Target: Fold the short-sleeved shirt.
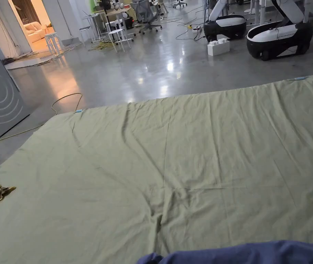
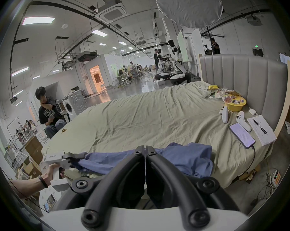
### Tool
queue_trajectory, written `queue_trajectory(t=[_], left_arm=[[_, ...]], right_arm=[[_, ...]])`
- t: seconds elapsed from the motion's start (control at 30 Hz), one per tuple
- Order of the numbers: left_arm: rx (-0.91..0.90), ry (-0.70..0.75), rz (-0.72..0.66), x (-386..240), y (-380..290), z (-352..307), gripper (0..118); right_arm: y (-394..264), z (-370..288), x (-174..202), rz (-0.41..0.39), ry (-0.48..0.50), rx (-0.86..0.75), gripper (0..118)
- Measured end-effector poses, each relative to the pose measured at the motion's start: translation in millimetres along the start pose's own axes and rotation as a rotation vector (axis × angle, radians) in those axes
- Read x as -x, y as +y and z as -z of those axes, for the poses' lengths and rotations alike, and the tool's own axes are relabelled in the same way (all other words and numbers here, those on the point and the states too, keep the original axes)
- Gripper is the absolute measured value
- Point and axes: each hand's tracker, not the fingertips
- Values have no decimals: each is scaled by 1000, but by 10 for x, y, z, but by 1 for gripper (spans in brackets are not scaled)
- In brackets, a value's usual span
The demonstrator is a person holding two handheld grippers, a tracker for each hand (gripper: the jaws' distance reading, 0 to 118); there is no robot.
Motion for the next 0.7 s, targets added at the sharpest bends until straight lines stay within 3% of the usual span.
queue_trajectory(t=[0.07,0.27,0.43,0.5,0.57,0.7], left_arm=[[0,20,52,-79,20,-15,14],[-121,-32,-22,-151,228,-327,12],[-221,120,225,-381,613,-796,12],[-260,166,240,-329,780,-895,12],[-272,165,284,-523,733,-912,12],[-161,138,546,-722,556,-563,12]], right_arm=[[-13,-10,-11,-6,-7,9,1],[-42,-61,-71,1,-21,15,1],[-60,-77,-54,-17,-24,19,1],[-86,-82,-52,-21,-17,16,1],[-115,-53,-69,-3,0,23,1],[-131,-36,-43,15,7,22,1]])
